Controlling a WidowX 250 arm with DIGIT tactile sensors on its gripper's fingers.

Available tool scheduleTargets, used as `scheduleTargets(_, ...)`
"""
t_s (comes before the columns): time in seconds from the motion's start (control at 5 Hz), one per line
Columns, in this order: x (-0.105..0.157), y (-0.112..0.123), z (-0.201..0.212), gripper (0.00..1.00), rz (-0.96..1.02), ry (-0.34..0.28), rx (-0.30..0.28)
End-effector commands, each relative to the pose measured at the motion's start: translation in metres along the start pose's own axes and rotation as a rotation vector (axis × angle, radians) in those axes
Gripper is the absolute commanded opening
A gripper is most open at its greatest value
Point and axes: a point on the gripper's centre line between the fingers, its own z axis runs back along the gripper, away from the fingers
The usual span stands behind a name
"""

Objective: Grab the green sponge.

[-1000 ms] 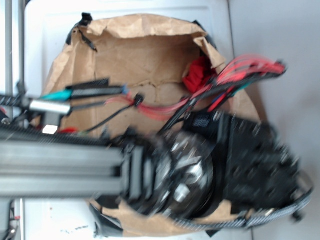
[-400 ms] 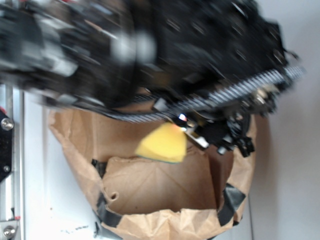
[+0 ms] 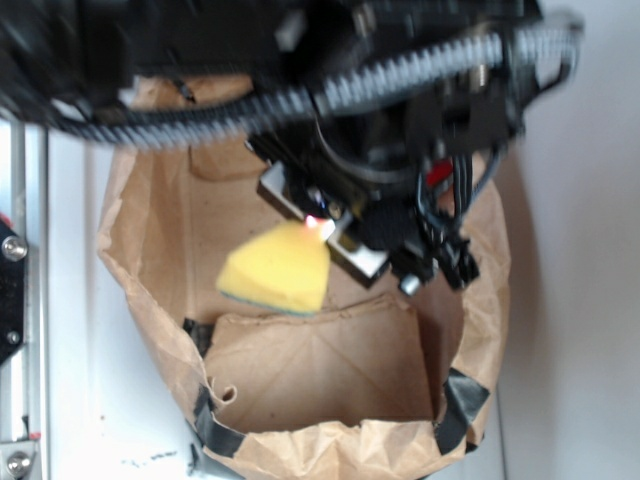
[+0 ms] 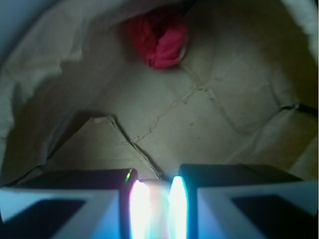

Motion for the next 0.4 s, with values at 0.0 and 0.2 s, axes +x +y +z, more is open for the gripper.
scheduleTargets(0.0,0.002,0.0019,0.0482,0.0,-0.045,-0.118,-0.043)
scheduleTargets(0.2,-0.0021,0.0041,0.0471,0.0,-0.062,-0.15,-0.059)
